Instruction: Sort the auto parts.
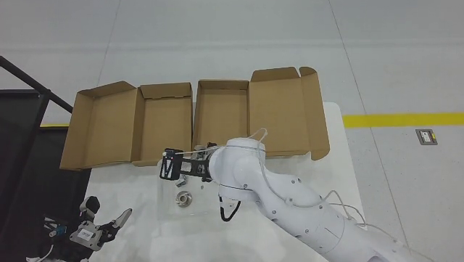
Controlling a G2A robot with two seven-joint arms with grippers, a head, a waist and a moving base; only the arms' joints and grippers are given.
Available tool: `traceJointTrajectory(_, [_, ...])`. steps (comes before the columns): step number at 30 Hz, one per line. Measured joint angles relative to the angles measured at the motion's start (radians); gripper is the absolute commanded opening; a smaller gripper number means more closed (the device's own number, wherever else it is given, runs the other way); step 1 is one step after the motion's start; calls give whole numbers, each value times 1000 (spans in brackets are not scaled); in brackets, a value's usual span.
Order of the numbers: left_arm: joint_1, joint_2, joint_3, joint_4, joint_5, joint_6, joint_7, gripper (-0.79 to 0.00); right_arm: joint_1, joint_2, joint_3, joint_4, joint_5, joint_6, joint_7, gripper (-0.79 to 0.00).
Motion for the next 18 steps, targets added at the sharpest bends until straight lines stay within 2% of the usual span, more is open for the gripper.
traceJointTrajectory(8, [0, 0, 0, 0, 0, 0, 0, 0, -1, 0, 1, 2, 0, 2, -2, -785])
traceJointTrajectory(10, [0, 0, 0, 0, 0, 0, 0, 0, -5, 0, 19, 27, 1, 31, -28, -785])
traceJointTrajectory(13, [0, 0, 0, 0, 0, 0, 0, 0, 46, -16, 67, 120, 71, 130, -95, -785])
traceJointTrajectory(16, [0, 0, 0, 0, 0, 0, 0, 0, 161, -44, 104, 290, 191, 95, -172, -785])
traceJointTrajectory(18, [0, 0, 0, 0, 0, 0, 0, 0, 255, -72, 104, 436, 251, 119, -207, -785])
